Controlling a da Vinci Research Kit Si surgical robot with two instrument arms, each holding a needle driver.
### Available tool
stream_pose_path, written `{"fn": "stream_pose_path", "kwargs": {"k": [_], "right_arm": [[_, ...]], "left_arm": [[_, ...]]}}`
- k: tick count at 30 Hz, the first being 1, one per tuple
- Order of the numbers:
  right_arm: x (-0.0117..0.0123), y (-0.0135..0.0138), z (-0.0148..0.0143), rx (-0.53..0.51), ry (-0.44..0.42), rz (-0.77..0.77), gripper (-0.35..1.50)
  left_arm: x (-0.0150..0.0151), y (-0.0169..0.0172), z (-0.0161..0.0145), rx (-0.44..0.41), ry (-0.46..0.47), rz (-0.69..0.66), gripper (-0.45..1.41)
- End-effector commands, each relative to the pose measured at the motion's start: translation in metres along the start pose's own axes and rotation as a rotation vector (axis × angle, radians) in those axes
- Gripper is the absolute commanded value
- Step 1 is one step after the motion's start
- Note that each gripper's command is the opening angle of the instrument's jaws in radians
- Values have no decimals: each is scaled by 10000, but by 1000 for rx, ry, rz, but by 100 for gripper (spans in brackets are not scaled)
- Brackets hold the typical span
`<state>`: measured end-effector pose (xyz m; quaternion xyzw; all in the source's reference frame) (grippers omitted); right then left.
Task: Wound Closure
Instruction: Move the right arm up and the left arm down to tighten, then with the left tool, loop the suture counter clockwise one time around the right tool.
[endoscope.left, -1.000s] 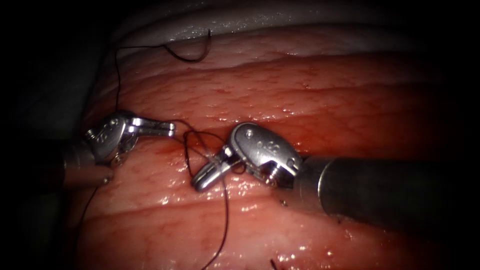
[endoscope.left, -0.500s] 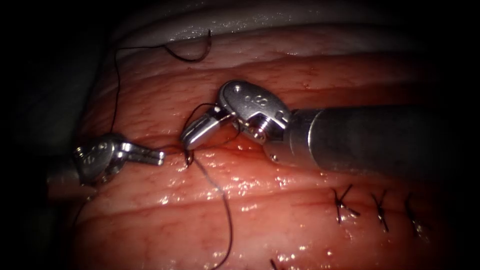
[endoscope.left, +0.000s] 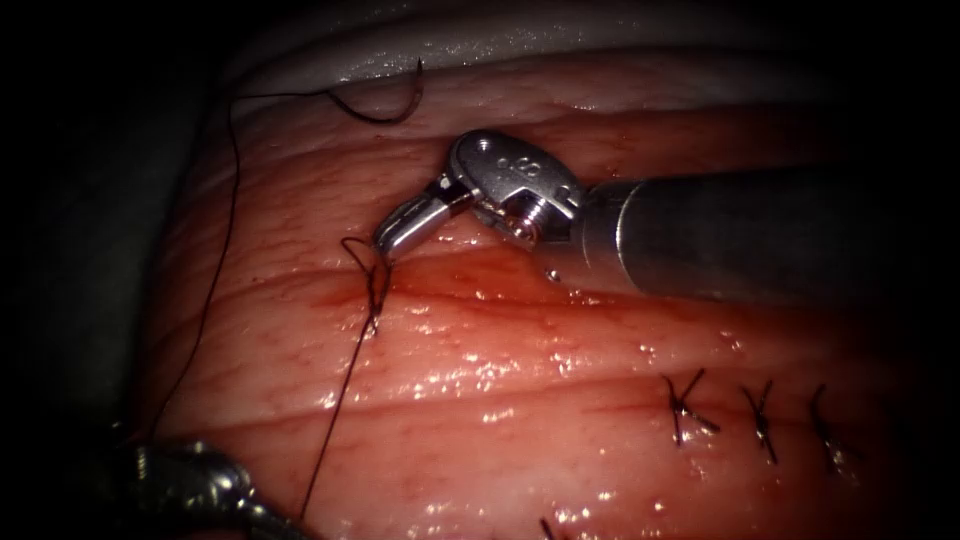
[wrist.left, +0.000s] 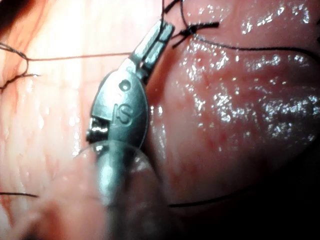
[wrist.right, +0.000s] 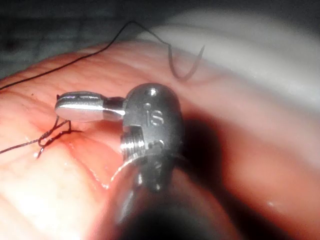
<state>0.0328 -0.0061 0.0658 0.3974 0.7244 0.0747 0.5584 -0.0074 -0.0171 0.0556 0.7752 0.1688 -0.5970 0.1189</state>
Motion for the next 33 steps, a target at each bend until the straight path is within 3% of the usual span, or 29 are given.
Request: {"fn": "stream_pose_path", "kwargs": {"k": [1,4,12,28,33], "right_arm": [[-3,9,5,2,-1,-1,-35],[-3,18,8,5,-12,1,-35],[-4,34,11,-186,-72,17,-35],[-7,52,-4,-390,-132,13,-35],[-8,49,1,-392,-133,15,-35]], "left_arm": [[-7,0,4,-2,2,1,-45],[4,24,44,-108,39,5,-45],[6,50,96,-210,97,-36,-45],[-10,65,136,-282,118,-64,-45],[-13,65,136,-284,125,-60,-45]]}}
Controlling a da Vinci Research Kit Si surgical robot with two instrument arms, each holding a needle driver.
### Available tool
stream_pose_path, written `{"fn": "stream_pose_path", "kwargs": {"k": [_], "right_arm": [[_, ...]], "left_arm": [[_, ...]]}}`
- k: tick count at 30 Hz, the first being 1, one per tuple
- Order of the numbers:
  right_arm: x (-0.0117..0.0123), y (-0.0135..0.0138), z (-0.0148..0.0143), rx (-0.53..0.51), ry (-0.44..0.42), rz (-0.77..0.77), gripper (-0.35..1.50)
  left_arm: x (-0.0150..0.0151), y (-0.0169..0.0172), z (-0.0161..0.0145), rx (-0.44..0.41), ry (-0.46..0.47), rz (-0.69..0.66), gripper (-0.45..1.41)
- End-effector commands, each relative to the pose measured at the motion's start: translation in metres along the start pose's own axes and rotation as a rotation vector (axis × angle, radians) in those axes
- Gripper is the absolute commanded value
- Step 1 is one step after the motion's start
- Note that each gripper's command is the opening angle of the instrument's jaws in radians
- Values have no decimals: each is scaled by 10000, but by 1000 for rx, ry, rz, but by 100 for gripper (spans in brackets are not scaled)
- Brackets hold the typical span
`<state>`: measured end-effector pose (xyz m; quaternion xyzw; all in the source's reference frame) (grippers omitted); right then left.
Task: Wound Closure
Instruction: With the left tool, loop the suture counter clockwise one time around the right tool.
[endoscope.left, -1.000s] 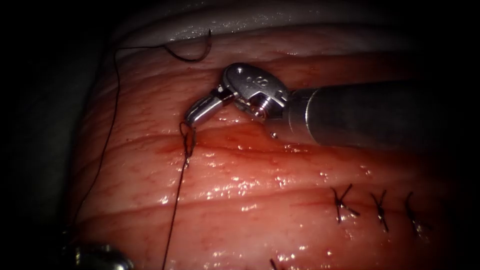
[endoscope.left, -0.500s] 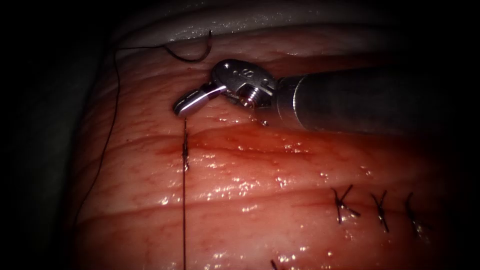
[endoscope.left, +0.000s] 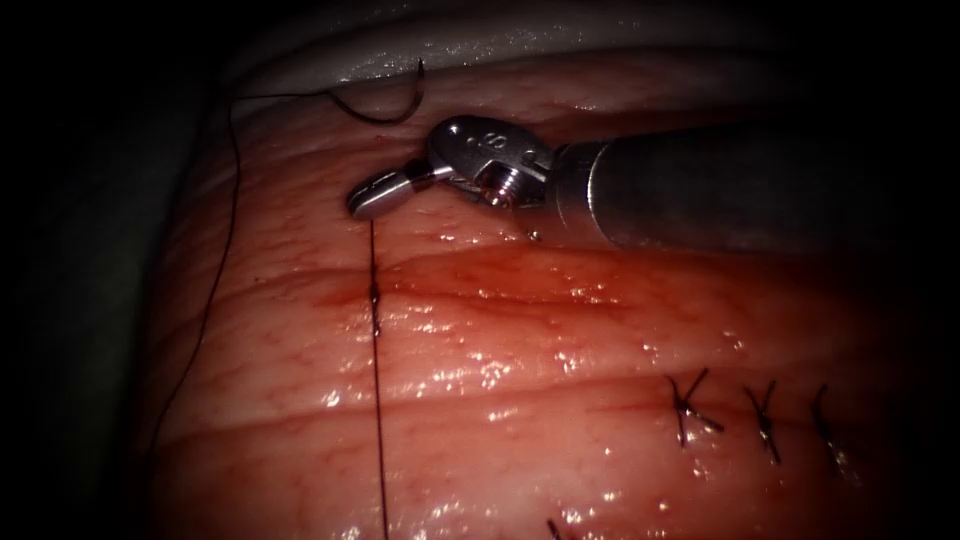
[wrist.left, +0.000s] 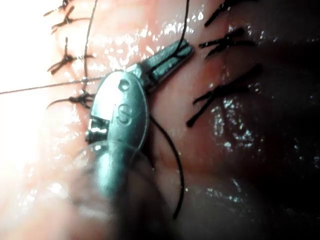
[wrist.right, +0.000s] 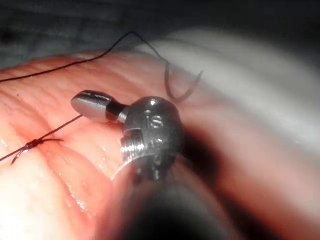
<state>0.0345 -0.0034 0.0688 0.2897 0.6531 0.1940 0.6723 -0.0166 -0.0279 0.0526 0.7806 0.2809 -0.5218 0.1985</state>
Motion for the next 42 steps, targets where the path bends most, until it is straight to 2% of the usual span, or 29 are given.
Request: {"fn": "stream_pose_path", "kwargs": {"k": [1,3,4,6,7,8,10,12,15,18,19,20,21,22,23,24,27,33,36,42], "right_arm": [[0,-5,11,25,2,-3,-35],[1,-8,11,24,11,-1,-35],[5,-13,10,22,37,-24,39],[15,-17,4,6,107,-57,116],[24,-21,-2,-30,131,-76,128],[27,-23,-5,-36,133,-83,130],[30,-25,-9,-40,132,-90,130],[42,-31,-23,-90,127,-144,130],[44,-35,-27,-132,114,-183,130],[41,-46,-27,-179,93,-212,108],[39,-49,-26,-190,92,-219,96],[34,-57,-22,-215,100,-222,31],[34,-57,-22,-215,100,-222,31],[32,-61,-20,-221,106,-224,-5],[30,-65,-17,-220,110,-228,-25],[28,-69,-14,-217,113,-232,-35],[18,-87,0,-207,143,-179,-35],[-2,-102,22,-176,187,-99,-35],[-15,-109,35,-107,199,-120,-35],[-27,-121,56,-9,230,-107,-35]], "left_arm": [[-4,-2,-1,11,-2,-3,-45],[-2,-3,-4,16,-3,-5,-45],[3,-6,-10,40,-14,-15,-45],[16,-15,-29,94,-40,14,-45],[28,-24,-46,143,-63,43,-45],[33,-28,-54,166,-79,60,-45],[39,-33,-64,194,-98,80,-45],[57,-51,-101,280,-165,133,-45],[68,-69,-127,333,-194,176,-45],[82,-92,-154,374,-222,222,-45],[85,-98,-158,381,-228,225,-45],[91,-109,-166,381,-222,240,-45],[91,-109,-166,381,-222,240,-45],[93,-116,-170,381,-217,246,-45],[95,-120,-173,383,-216,248,-45],[97,-124,-175,384,-217,256,-45],[101,-144,-187,392,-213,273,-45],[95,-175,-206,403,-190,300,-45],[87,-189,-219,412,-191,309,-45],[72,-209,-243,423,-190,313,-45]]}}
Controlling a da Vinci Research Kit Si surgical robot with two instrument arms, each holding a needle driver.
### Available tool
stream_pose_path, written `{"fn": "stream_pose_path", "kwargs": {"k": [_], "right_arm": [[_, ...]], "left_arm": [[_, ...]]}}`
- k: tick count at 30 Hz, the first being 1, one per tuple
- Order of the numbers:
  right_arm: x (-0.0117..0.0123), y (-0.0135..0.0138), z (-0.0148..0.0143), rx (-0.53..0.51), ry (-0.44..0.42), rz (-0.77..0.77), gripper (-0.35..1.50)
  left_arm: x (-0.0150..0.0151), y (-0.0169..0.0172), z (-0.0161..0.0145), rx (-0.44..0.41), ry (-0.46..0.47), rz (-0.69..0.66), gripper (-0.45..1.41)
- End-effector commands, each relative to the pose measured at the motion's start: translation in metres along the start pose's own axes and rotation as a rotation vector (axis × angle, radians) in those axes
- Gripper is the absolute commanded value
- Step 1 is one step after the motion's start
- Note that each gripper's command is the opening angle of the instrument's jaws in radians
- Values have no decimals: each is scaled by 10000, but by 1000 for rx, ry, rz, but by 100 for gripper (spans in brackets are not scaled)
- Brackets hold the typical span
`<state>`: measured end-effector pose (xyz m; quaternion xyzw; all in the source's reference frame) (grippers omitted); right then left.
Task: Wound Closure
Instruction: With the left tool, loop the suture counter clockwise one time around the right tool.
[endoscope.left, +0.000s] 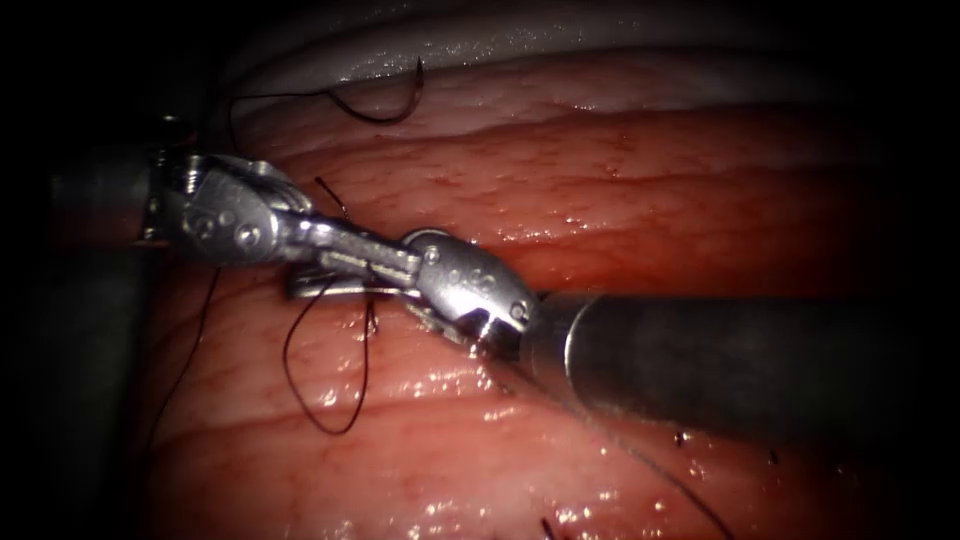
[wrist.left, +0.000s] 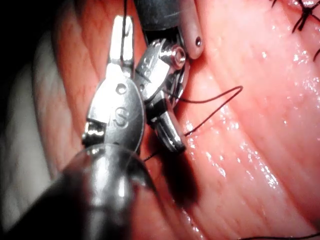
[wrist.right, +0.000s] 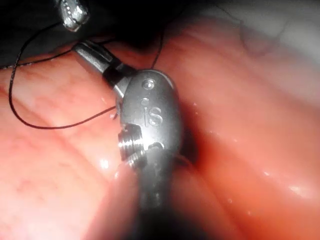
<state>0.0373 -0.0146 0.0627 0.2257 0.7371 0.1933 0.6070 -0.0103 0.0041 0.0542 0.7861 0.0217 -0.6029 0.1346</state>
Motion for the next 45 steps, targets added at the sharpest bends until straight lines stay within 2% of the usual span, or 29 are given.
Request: {"fn": "stream_pose_path", "kwargs": {"k": [1,8,11,13,18,19,21,22,24,27,31,35,39,45], "right_arm": [[-7,-3,13,18,16,6,-35],[-5,-17,33,69,102,18,-35],[-2,-23,48,86,190,33,-35],[0,-25,53,97,212,37,-35],[9,-24,51,91,259,47,-35],[15,-21,46,59,308,61,-35],[18,-20,43,23,329,73,-35],[26,-18,35,-47,370,99,-35],[34,-14,23,-95,395,124,-35],[39,-8,5,-145,419,149,-35],[37,-3,-6,-155,418,151,-35],[34,-1,-11,-207,448,166,-35],[35,-3,-15,-196,440,166,-35],[36,-8,-13,-191,452,318,-35]], "left_arm": [[-11,-5,1,1,1,-3,-45],[-40,-16,-10,8,-2,-6,-45],[-58,-18,-21,16,5,-4,-45],[-67,-18,-28,28,8,4,-45],[-79,-16,-43,44,23,-4,-45],[-81,-15,-50,50,31,-8,-45],[-83,-14,-55,59,35,-7,-45],[-85,-11,-63,66,45,-12,-45],[-85,-5,-77,75,55,-21,-45],[-82,5,-92,84,73,-23,-45],[-79,13,-102,100,76,-24,-45],[-78,21,-106,102,75,-18,-45],[-84,38,-105,109,75,-24,-45],[-92,49,-97,124,78,-21,-45]]}}
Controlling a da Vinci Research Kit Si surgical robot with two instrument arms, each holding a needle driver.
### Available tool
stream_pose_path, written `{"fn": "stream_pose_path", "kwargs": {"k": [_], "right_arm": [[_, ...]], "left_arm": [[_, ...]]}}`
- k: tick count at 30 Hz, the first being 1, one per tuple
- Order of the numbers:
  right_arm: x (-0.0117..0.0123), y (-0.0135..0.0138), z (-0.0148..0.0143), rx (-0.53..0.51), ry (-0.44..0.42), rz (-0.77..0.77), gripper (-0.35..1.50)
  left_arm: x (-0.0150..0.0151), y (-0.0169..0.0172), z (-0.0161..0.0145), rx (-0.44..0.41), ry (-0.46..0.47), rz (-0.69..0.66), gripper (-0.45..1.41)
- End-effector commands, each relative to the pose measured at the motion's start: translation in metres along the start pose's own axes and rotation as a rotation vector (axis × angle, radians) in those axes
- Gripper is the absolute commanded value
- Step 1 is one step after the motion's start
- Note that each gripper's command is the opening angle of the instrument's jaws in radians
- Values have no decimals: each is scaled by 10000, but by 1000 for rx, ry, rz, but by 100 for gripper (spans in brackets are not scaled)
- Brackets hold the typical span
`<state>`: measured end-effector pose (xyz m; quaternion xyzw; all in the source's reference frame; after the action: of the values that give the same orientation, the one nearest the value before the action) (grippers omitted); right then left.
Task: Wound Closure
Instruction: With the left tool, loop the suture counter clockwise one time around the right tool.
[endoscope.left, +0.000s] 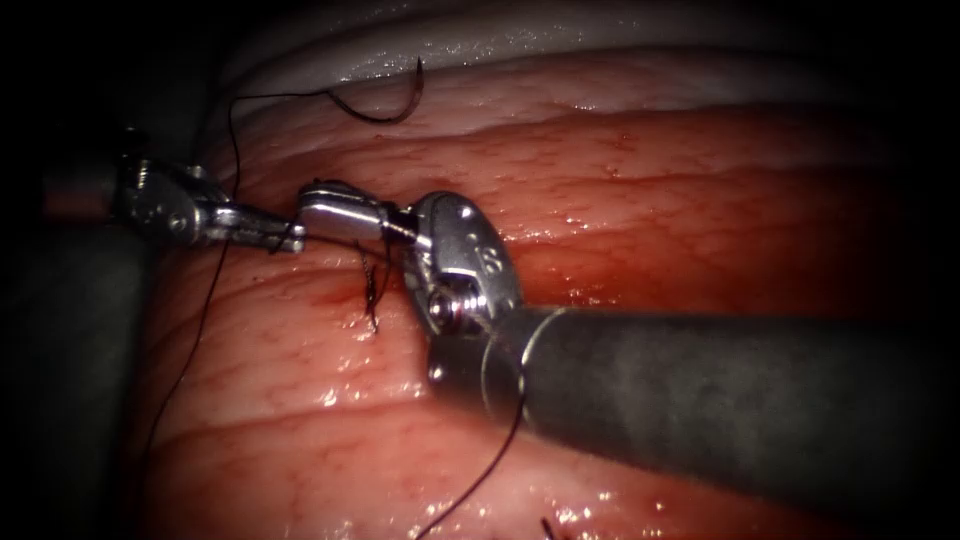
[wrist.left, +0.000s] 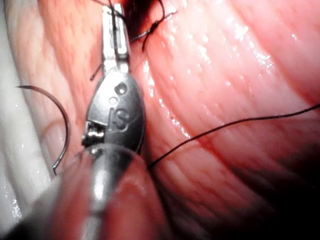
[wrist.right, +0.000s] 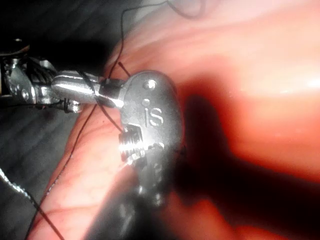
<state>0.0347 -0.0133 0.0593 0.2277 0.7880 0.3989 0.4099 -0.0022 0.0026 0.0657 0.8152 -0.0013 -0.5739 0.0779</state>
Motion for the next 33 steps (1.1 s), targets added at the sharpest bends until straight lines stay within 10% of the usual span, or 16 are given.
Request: {"fn": "stream_pose_path", "kwargs": {"k": [1,13,28,33], "right_arm": [[-7,0,5,0,-3,39,-35],[-14,-2,7,-29,16,119,56],[-13,-2,1,-120,68,68,39],[-12,0,-1,-137,65,50,62]], "left_arm": [[-9,-2,5,5,-8,4,-45],[-41,0,1,78,-154,15,-45],[-25,70,9,443,-369,91,-45],[-5,75,9,480,-359,100,-45]]}}
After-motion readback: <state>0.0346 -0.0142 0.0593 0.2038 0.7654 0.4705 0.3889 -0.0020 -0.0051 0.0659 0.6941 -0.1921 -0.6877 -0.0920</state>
